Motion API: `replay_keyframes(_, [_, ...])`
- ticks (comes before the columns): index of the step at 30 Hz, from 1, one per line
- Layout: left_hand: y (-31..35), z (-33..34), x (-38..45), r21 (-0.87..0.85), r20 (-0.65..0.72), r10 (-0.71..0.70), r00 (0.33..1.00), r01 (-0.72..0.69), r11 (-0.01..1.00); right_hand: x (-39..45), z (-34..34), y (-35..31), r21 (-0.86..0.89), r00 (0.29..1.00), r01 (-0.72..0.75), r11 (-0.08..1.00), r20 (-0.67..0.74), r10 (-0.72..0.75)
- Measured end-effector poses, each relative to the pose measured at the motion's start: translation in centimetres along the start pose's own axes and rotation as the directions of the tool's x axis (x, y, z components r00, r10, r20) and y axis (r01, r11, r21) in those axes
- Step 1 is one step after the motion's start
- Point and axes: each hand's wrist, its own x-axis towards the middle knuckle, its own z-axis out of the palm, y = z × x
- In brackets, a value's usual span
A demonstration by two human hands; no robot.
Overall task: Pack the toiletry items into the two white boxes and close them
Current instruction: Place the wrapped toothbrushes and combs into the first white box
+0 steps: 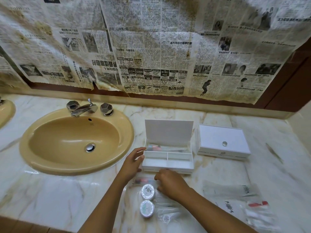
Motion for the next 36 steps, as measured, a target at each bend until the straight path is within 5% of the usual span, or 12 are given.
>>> replay_keyframes(21, [0.9, -0.4, -0.2, -0.006, 0.021, -0.034, 0.999, 0.034, 0.999, 0.0, -6.7, -1.8, -0.112, 0.974, -0.069, 0.991, -0.223, 0.043])
replay_keyframes(36, [0.4, -0.3, 0.2, -0.030, 0.005, -0.046, 0.999, 0.046, 0.998, 4.2, -7.8, 2.3, 0.052, 0.839, -0.103, 0.993, -0.531, 0.115])
